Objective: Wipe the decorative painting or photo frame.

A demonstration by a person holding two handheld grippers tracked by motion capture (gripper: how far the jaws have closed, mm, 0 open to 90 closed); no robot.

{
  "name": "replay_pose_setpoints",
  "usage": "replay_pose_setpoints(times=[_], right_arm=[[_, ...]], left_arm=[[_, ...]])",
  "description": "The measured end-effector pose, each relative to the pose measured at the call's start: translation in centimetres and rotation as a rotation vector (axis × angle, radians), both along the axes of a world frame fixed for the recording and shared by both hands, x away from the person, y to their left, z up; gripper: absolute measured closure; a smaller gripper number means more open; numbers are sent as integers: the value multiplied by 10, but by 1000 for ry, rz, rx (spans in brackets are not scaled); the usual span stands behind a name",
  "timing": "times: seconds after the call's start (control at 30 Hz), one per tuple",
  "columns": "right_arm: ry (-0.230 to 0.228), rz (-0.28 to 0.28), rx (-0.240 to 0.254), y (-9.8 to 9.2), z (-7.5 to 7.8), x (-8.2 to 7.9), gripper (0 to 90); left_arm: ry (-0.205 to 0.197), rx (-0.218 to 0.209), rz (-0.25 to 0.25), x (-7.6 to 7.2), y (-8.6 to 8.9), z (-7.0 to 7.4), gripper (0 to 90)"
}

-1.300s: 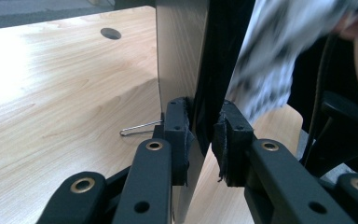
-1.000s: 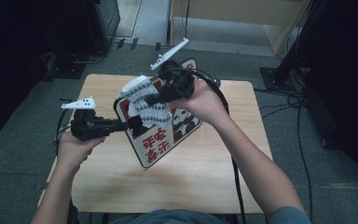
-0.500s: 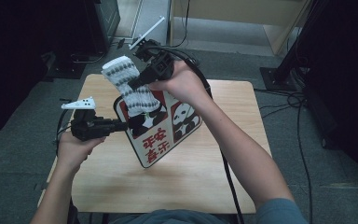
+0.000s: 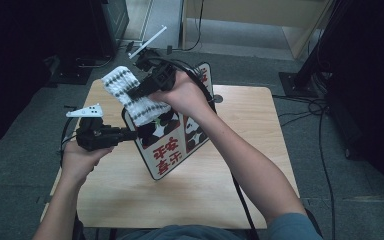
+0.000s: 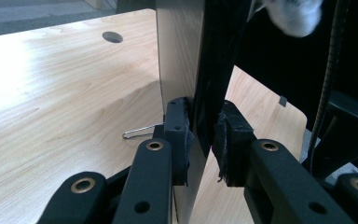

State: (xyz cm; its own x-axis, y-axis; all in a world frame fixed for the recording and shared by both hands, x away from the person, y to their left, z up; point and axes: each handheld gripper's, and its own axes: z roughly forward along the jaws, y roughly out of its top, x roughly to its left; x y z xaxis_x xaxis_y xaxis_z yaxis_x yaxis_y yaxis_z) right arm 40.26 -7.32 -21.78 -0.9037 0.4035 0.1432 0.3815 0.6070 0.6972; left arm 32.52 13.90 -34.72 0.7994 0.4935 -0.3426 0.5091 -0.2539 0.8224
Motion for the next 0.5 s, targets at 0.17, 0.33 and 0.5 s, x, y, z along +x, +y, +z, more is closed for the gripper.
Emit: replay_pose_setpoints(times=[0.17, 0.33, 0.5], right_arm=[[36, -11, 40, -3, -6, 2, 755], [23, -21, 39, -4, -5, 4, 768], [15, -16, 26, -4, -7, 4, 774]], left_arm=[[-4, 2, 0, 0, 0, 0, 770], [-6, 3, 3, 0, 0, 0, 772], [-6, 4, 2, -1, 0, 0, 773]])
